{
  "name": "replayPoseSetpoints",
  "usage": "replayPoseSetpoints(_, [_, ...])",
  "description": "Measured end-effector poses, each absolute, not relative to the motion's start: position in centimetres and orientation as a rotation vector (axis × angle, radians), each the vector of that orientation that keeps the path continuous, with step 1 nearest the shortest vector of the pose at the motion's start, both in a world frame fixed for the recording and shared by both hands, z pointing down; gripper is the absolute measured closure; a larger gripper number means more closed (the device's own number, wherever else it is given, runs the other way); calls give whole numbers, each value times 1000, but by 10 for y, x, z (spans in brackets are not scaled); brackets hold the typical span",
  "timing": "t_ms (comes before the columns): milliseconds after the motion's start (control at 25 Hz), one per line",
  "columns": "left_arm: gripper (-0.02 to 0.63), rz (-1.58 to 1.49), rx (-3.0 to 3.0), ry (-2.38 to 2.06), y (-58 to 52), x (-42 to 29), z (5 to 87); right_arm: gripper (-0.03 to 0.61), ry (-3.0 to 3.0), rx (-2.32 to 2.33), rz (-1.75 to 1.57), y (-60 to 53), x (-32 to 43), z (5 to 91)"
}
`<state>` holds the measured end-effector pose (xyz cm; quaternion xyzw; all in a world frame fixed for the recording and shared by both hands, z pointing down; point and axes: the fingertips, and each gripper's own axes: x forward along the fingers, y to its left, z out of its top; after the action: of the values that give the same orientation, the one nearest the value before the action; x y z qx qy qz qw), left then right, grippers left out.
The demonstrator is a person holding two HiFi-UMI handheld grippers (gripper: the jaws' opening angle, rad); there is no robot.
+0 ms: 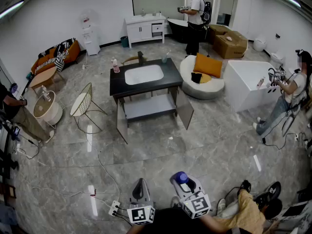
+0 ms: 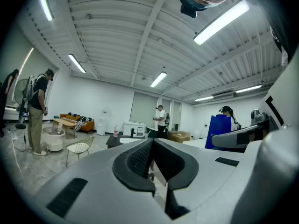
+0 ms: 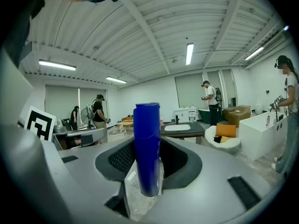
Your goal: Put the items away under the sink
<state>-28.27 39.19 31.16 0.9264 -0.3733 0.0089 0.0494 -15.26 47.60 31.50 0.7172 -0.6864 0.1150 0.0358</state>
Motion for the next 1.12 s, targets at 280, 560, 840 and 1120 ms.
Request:
replayPoseSetpoints(280, [601,49,2821,-1127,400,-277,318,425,-2122,2201,346,481,-150,317])
replayPoseSetpoints(560, [601,49,2821,-1131,403,-271,321,425,-2123,2206,354,482,-146,317])
replayPoseSetpoints(840, [601,49,2823,-1145,409,-254,315,425,-2154,2185,345,482,-131,315])
replayPoseSetpoints(1120, [601,65,2810,-1200,417,-227,312,425,-2188,2127,341,482,-106,327])
